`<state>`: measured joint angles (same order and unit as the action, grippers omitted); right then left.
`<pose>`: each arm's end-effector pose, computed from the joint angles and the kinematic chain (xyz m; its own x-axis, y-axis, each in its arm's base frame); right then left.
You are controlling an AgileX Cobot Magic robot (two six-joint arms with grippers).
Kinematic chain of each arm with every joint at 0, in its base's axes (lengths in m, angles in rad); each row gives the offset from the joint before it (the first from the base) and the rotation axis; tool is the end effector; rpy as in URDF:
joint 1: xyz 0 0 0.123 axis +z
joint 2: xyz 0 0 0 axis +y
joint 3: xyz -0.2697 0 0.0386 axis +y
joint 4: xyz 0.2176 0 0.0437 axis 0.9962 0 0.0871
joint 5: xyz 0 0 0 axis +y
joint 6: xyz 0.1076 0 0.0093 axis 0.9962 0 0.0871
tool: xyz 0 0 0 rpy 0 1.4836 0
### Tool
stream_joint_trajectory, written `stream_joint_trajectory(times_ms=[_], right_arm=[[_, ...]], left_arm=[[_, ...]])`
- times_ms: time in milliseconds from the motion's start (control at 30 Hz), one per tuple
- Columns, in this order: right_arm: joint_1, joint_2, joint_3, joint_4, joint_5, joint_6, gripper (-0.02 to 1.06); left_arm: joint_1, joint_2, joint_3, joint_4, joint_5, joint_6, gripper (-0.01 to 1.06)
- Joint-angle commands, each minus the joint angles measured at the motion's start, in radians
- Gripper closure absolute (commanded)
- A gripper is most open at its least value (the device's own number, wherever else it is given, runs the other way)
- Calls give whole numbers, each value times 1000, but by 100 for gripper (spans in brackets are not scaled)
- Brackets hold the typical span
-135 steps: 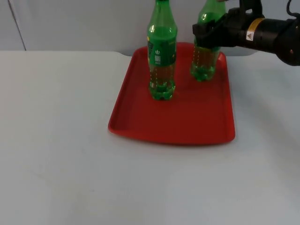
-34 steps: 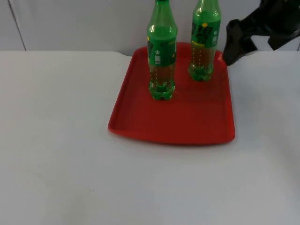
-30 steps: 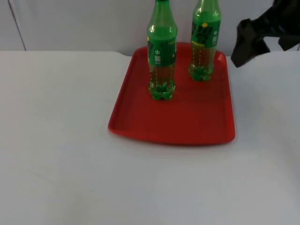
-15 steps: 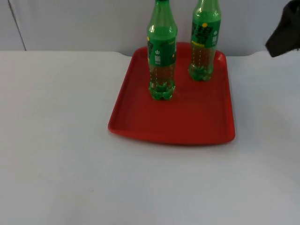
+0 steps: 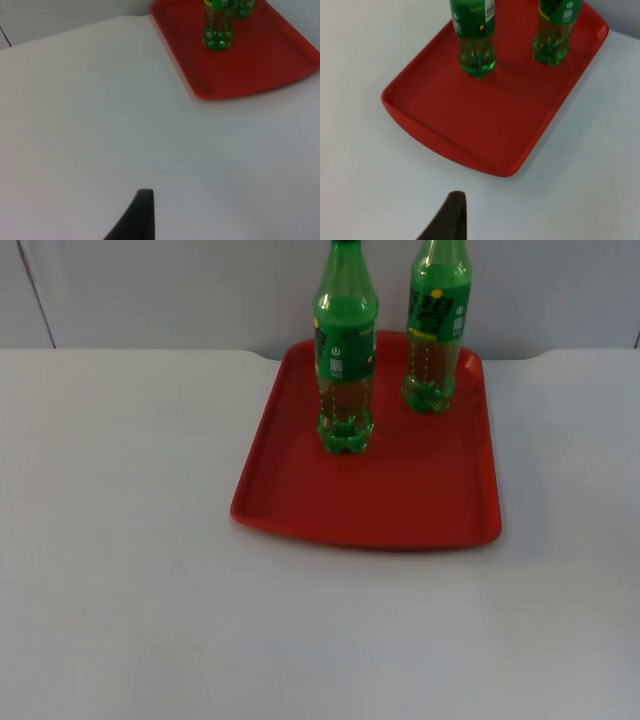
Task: Place the bottle upright on the tray.
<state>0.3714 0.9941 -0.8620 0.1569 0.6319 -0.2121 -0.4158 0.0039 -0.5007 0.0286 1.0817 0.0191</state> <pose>0.1743 0.0786 0.3178 -0.5408 -0.3015 -0.7853 -0.4764 0.8792 -0.0094 -0.0028 0.0042 0.2532 -0.4239 0.2227 -0.8779 0.3975 0.9167 0.0406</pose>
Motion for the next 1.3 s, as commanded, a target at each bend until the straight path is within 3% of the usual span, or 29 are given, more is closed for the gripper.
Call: stream_joint_trajectory(times_ms=[0, 533, 1000, 1267], right_arm=[[-2, -71, 35, 3, 8, -2, -1], [-2, -496, 192, 5, 116, -2, -1], [-2, -862, 218, -6, 343, 4, -1], [-2, -994, 253, -103, 381, 154, -1]], left_arm=[[-2, -4, 6, 6, -8, -7, 0], [-2, -4, 6, 6, -8, -7, 0], [-2, -4, 6, 6, -8, -7, 0], [-2, -4, 6, 6, -8, -7, 0]])
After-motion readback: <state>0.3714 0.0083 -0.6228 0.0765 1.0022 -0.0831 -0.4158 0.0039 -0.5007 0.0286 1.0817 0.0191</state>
